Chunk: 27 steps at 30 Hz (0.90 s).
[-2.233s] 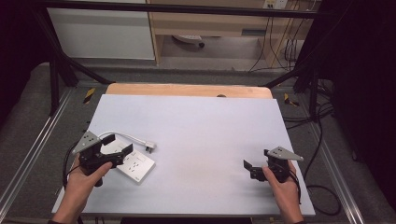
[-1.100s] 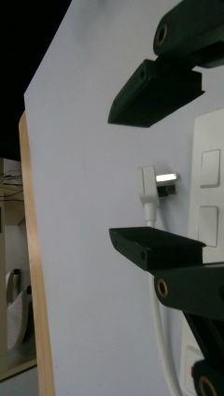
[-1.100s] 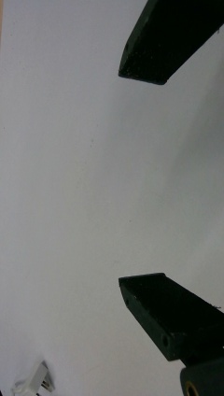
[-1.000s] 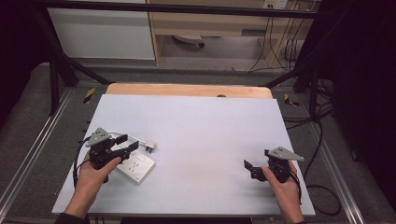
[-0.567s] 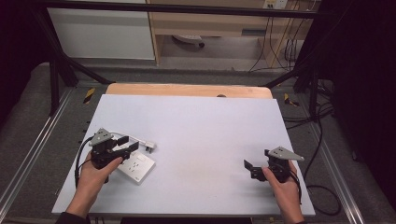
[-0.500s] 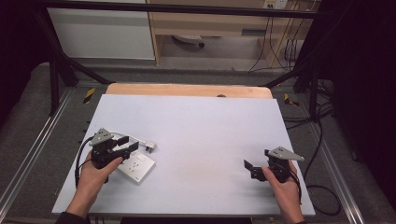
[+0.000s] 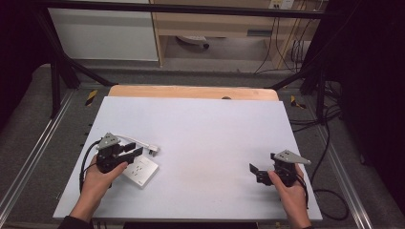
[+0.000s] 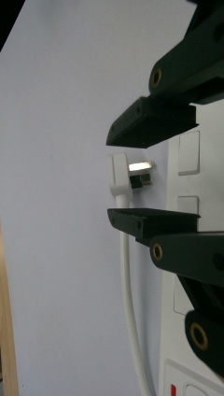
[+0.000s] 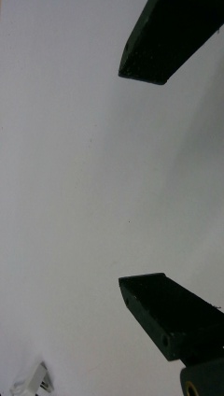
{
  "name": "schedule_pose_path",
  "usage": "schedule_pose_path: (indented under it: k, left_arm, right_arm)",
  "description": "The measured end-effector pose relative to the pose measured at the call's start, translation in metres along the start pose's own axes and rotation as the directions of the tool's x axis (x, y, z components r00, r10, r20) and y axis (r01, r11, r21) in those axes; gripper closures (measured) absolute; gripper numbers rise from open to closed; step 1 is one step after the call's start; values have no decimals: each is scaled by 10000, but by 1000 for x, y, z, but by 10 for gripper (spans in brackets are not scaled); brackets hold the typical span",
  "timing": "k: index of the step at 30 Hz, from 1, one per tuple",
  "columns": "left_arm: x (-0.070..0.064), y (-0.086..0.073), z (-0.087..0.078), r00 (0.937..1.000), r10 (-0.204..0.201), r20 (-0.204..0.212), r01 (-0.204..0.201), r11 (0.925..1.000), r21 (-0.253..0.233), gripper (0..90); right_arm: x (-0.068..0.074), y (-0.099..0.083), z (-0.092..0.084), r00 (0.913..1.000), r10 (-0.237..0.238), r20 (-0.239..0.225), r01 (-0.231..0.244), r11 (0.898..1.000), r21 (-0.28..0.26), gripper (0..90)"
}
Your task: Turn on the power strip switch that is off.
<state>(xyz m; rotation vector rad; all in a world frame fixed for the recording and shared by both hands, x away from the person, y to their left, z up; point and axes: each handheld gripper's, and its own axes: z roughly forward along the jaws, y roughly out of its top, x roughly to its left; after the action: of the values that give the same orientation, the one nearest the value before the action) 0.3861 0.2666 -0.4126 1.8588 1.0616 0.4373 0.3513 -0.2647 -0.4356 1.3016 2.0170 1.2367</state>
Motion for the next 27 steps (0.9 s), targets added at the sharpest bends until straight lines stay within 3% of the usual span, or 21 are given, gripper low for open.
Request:
schedule_pose_path:
  k: [27]
  left_arm:
    - [-4, -8, 10, 9980, 330, 534, -370, 9964, 766, 782]
  right_arm:
    - [-1, 0, 0, 10000, 56, -23, -56, 10000, 3, 26]
